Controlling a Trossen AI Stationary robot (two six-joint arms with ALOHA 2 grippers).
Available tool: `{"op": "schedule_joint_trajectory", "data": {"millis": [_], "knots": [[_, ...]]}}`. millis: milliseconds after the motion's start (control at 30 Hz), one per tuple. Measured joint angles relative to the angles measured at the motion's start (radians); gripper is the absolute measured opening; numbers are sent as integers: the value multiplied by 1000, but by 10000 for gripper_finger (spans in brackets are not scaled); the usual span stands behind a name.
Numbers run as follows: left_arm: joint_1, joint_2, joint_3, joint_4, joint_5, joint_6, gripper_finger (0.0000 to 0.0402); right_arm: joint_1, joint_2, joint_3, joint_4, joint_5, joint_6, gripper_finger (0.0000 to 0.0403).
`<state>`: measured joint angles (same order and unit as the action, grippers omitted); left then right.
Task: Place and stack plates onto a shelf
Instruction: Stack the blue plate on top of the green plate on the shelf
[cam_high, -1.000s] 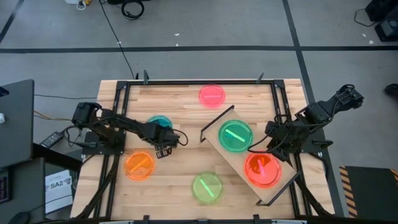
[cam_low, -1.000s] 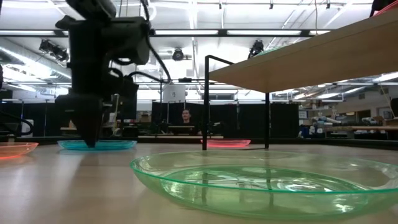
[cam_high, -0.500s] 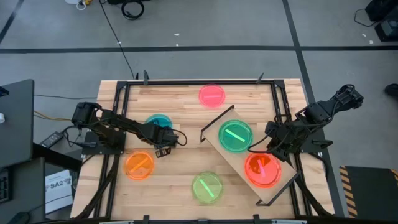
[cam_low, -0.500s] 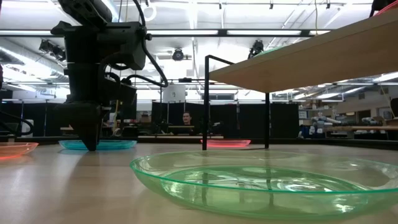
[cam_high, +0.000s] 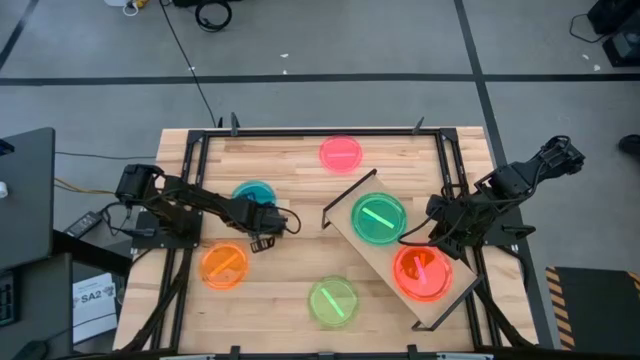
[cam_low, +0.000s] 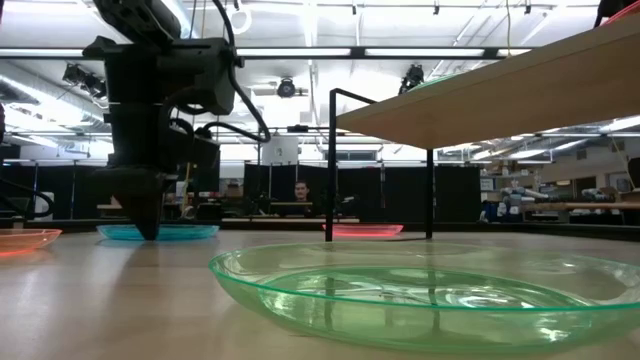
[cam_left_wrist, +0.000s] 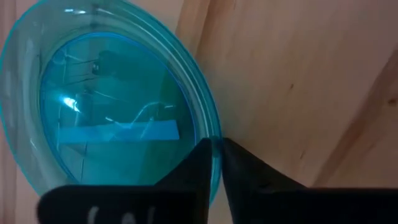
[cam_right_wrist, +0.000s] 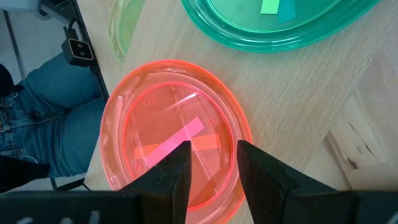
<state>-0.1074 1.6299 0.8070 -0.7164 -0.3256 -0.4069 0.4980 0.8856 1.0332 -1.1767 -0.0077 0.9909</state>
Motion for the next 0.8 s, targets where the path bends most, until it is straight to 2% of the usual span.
{"op": "schedule_joint_trajectory", "data": {"millis": [167,467,800], "knots": [[0,0,2,17,-4,0,9,0,0,0,0,0,0,135],[0,0,11,0,3,1,6,0,0,0,0,0,0,135],[-1,0,149,-169,7,2,5,0,0,0,0,0,0,135]]}}
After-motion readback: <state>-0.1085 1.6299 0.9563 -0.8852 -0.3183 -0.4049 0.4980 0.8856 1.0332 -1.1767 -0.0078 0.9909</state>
